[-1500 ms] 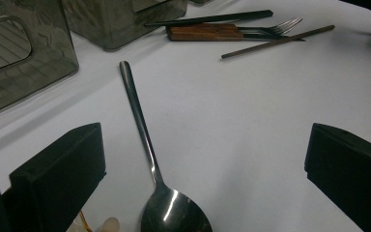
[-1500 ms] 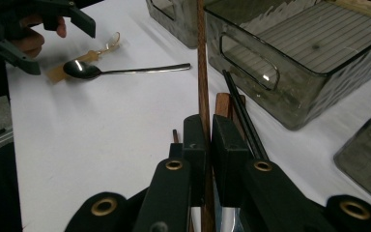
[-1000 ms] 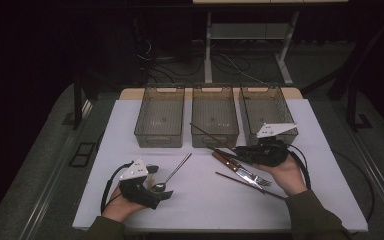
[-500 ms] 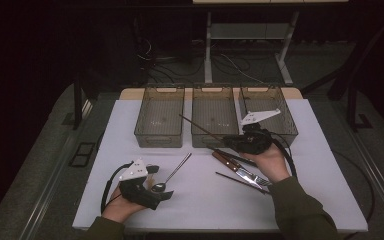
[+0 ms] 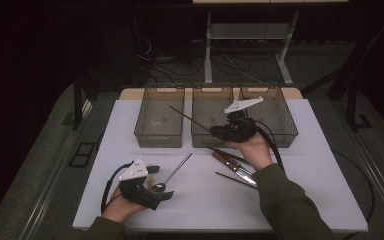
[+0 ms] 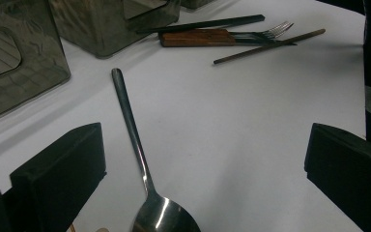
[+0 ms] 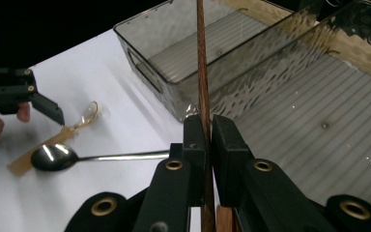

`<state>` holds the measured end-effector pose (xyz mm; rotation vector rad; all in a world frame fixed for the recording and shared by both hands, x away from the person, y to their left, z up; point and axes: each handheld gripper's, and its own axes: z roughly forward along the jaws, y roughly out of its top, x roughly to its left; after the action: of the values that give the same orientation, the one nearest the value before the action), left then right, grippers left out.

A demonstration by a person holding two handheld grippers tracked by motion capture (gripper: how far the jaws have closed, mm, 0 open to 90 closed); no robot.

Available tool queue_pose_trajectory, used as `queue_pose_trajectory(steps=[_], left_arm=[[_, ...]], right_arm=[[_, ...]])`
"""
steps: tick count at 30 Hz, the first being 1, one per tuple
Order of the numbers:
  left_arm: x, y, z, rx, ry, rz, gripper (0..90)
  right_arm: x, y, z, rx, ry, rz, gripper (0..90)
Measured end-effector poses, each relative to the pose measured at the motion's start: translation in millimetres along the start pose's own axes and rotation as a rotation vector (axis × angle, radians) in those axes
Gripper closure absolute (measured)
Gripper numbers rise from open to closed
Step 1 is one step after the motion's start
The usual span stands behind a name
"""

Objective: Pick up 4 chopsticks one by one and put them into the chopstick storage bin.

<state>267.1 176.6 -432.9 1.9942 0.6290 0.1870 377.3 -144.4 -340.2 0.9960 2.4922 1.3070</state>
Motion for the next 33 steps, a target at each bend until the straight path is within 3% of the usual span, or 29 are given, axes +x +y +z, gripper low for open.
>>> queue_pose_trajectory(steps=[18, 33], left_arm=[[-1.0, -0.5, 1.5, 0.0, 0.001, 0.002, 0.1], [-1.0, 0.4, 0.8, -0.012, -0.014, 0.004, 0.1]], right_arm=[[2.3, 36.6, 45.9, 0.014, -0.033, 0.018, 84.1], [-6.9, 65.7, 96.8, 0.064, -0.068, 0.039, 84.1]])
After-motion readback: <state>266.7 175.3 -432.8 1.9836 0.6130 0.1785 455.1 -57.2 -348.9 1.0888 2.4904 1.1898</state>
